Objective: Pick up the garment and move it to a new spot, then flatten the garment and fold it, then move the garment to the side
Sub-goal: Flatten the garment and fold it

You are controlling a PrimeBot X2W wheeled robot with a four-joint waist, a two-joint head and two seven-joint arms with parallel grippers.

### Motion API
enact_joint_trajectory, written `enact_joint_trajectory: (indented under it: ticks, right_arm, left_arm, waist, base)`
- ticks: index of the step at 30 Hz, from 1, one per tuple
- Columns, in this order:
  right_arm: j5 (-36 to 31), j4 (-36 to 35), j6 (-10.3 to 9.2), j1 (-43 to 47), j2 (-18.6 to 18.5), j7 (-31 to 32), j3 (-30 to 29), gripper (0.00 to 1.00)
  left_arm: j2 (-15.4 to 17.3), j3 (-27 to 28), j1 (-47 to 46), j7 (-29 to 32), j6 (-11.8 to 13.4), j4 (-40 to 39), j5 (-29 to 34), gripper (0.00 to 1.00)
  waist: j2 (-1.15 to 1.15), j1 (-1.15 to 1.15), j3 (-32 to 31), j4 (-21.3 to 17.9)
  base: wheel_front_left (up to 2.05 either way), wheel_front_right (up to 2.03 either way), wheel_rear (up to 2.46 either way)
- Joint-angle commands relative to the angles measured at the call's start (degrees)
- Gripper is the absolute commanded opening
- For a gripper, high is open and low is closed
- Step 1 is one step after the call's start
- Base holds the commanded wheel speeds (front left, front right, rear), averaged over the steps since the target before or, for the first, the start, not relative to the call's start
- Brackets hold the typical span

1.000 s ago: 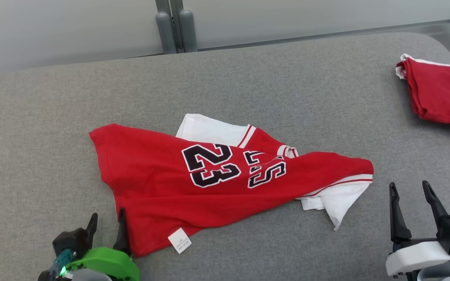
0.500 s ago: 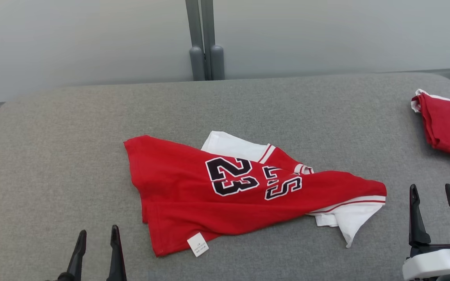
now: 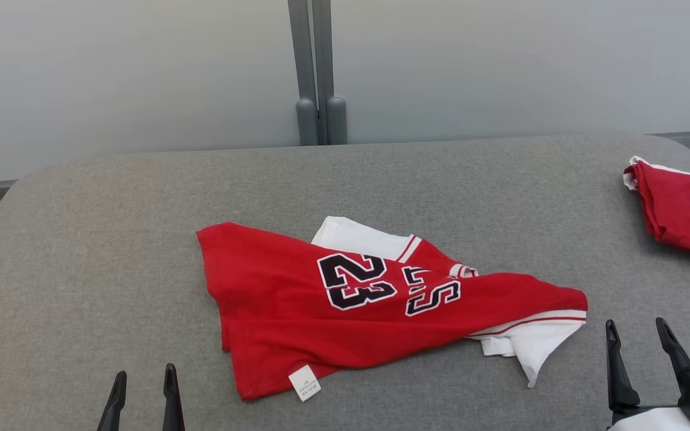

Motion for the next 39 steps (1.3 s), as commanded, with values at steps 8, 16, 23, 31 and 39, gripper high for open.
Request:
enact_joint_trajectory:
  ticks: [8, 16, 23, 31, 39]
  right_arm:
    - [1.9, -0.7, -0.06, -0.6, -0.1, -0.2, 1.4, 1.0]
    - [1.9, 7.7, -0.06, -2.3, -1.8, 10.2, 9.9, 1.0]
    - [3.9, 11.1, -0.06, -7.0, -2.4, 21.1, 14.2, 1.0]
    - [5.4, 15.1, -0.06, -11.4, -2.4, 21.9, 14.7, 1.0]
    - [4.9, 16.9, -0.06, -15.5, -2.4, 20.1, 14.6, 1.0]
  left_arm:
    - [0.1, -0.4, -0.1, 0.0, 0.4, -0.7, -0.2, 1.0]
    - [0.4, -6.3, -0.3, 6.6, -1.6, 8.5, -0.2, 1.0]
    - [0.3, -9.3, -3.3, 15.9, -2.3, 11.5, -2.7, 1.0]
    - [0.2, -11.1, -7.5, 15.1, -1.8, 14.1, -5.1, 1.0]
    - [0.2, -13.2, -14.2, 14.1, -1.9, 18.2, -5.8, 1.0]
  waist:
    - [0.0, 0.0, 0.0, -1.2]
    - [0.0, 0.0, 0.3, -1.7]
    - [0.0, 0.0, 2.2, -2.1]
    - [0.0, 0.0, 4.8, -1.6]
    - [0.0, 0.0, 9.7, -1.4]
  base:
    - [0.0, 0.0, 0.0]
    - [0.0, 0.0, 0.0]
    - [0.0, 0.0, 0.0]
    - [0.0, 0.0, 0.0]
    - [0.0, 0.0, 0.0]
